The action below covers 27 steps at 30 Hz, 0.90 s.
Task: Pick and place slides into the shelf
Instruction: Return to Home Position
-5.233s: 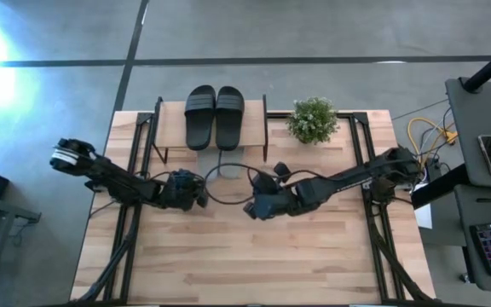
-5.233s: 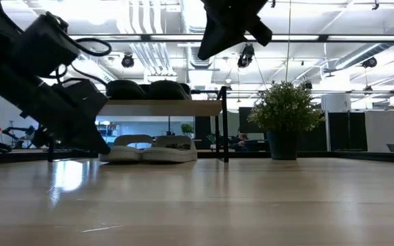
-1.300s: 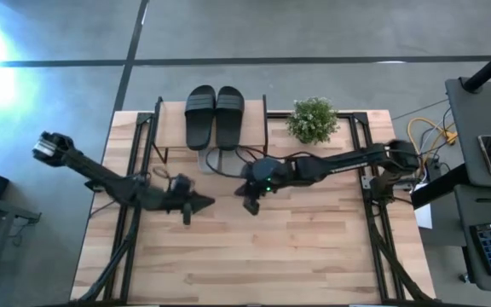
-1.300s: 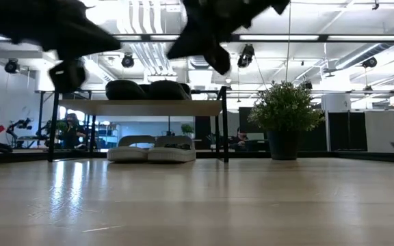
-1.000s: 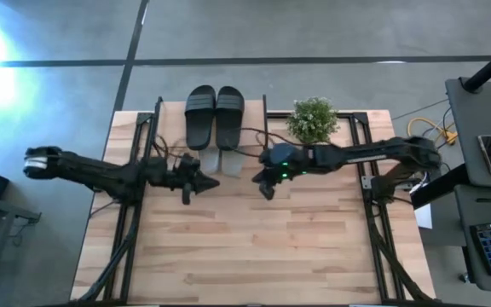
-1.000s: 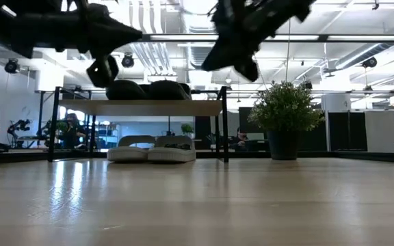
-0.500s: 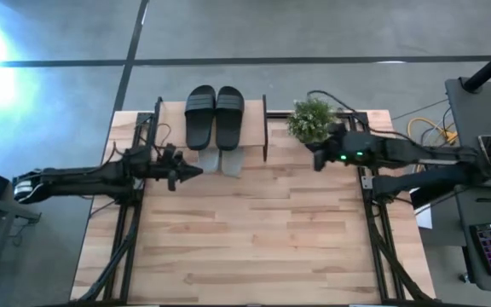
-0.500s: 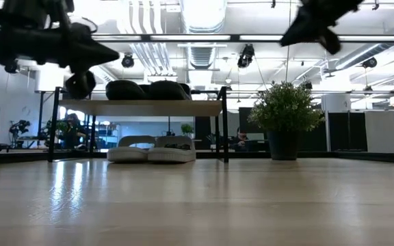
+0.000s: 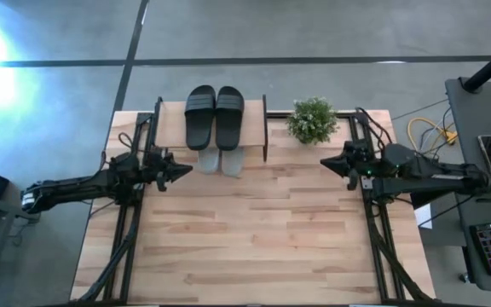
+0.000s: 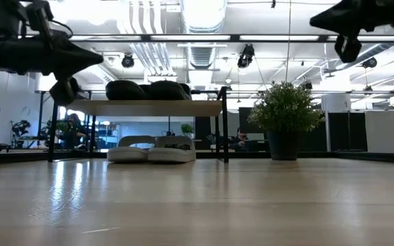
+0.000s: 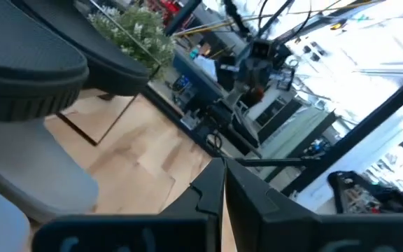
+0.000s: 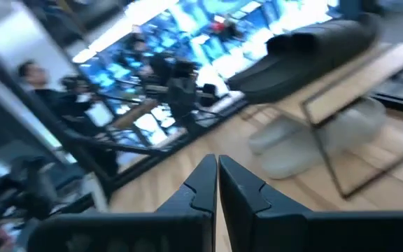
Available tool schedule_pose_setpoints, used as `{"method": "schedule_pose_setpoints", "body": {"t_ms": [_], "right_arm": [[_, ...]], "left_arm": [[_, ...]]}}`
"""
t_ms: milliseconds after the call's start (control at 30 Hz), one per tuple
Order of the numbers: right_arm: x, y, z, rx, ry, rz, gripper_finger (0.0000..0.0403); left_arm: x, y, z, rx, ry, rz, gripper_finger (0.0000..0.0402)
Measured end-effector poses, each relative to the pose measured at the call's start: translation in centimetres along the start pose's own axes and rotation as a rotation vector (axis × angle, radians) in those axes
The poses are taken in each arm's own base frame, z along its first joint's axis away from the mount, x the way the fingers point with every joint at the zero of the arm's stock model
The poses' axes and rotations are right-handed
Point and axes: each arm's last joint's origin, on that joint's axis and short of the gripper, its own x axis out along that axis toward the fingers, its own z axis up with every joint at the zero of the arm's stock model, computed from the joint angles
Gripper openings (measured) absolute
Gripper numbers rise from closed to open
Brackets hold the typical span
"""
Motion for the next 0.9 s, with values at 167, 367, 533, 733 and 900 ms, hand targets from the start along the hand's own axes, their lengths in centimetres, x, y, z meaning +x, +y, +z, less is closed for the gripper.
{"method": "schedule_pose_setpoints", "body": {"t_ms": [167,367,533,733,900], "right_arm": [[-0.2,-1.8,-3.2,-0.009,-0.062,0.097,0.0008],[-0.5,-3.2,-6.0,0.006,-0.12,0.267,0.0008],[-0.6,-4.0,-7.6,-0.013,-0.119,0.34,0.0008],[-0.3,-4.2,-8.2,-0.019,-0.065,0.362,0.0008],[-0.6,-3.8,-8.1,-0.073,-0.047,0.475,0.0008]], "left_arm": [[-0.5,0.6,-1.2,-0.043,0.118,0.044,0.0],[-0.9,0.3,-1.3,-0.291,0.135,0.017,0.0],[-1.3,-0.8,0.1,-0.146,0.026,-0.013,0.0],[-1.9,-1.5,0.9,-0.025,-0.038,-0.042,0.0],[-2.3,-0.7,0.4,-0.002,-0.039,0.1,0.0]]}}
